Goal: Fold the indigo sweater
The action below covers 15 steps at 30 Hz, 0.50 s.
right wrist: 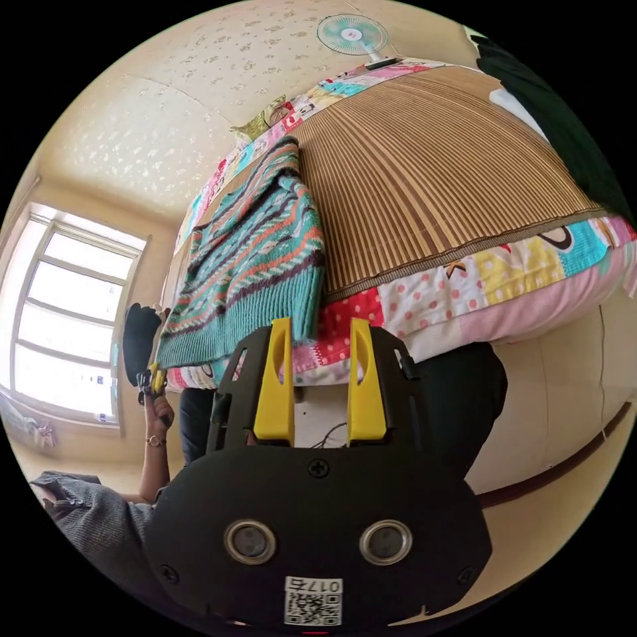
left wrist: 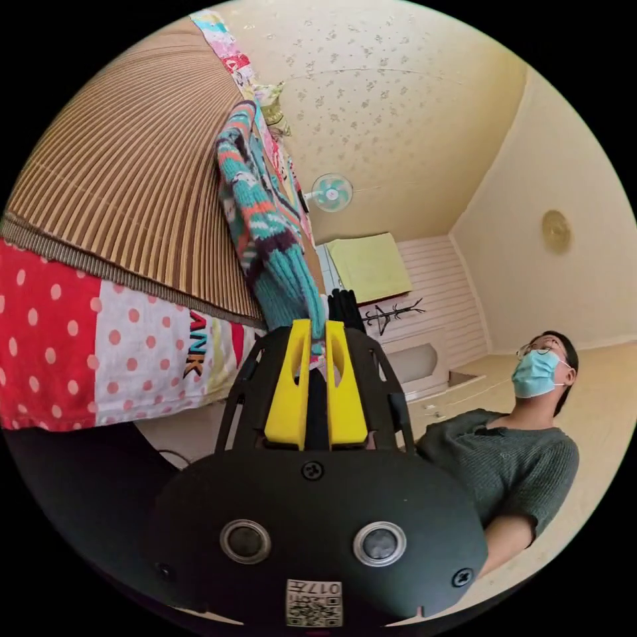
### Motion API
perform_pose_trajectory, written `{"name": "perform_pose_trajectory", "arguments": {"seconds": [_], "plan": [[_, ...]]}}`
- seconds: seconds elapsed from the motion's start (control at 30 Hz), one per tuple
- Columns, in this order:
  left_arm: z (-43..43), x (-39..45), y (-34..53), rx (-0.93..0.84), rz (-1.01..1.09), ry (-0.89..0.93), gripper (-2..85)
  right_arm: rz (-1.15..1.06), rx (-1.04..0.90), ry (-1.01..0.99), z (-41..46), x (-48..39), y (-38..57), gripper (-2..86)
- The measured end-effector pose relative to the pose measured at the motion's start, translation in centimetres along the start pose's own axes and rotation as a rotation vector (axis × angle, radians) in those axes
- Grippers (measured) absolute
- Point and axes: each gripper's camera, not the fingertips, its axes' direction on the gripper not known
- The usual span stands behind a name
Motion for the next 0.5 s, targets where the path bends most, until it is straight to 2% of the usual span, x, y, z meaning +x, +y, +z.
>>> {"name": "perform_pose_trajectory", "arguments": {"seconds": [0.13, 0.17, 0.23, 0.33, 0.4, 0.5], "plan": [[-3.2, 1.9, 1.7, -0.046, -0.043, -0.149, 4.3, 0.015, -0.074, -0.047, -0.5, 1.6, -0.4, 12.0], [-3.3, 2.2, 1.9, -0.053, -0.044, -0.146, 4.3, 0.065, -0.107, -0.074, -0.4, 2.6, -0.7, 9.2], [-4.6, 3.6, 2.7, -0.044, -0.036, -0.111, 4.1, 0.087, -0.121, -0.239, -1.3, 3.6, -1.2, 6.0], [-6.7, 6.7, 3.0, -0.034, 0.049, -0.04, 3.7, 0.08, -0.033, -0.48, -6.6, 4.1, -1.6, 3.8], [-7.5, 9.6, 3.1, -0.035, 0.145, 0.026, 3.6, -0.007, 0.085, -0.81, -12.1, 4.9, -1.6, 3.2], [-8.8, 15.8, 3.6, 0.028, 0.333, 0.158, 3.3, -0.195, 0.119, -1.086, -18.1, 4.4, -1.7, 2.8]]}}
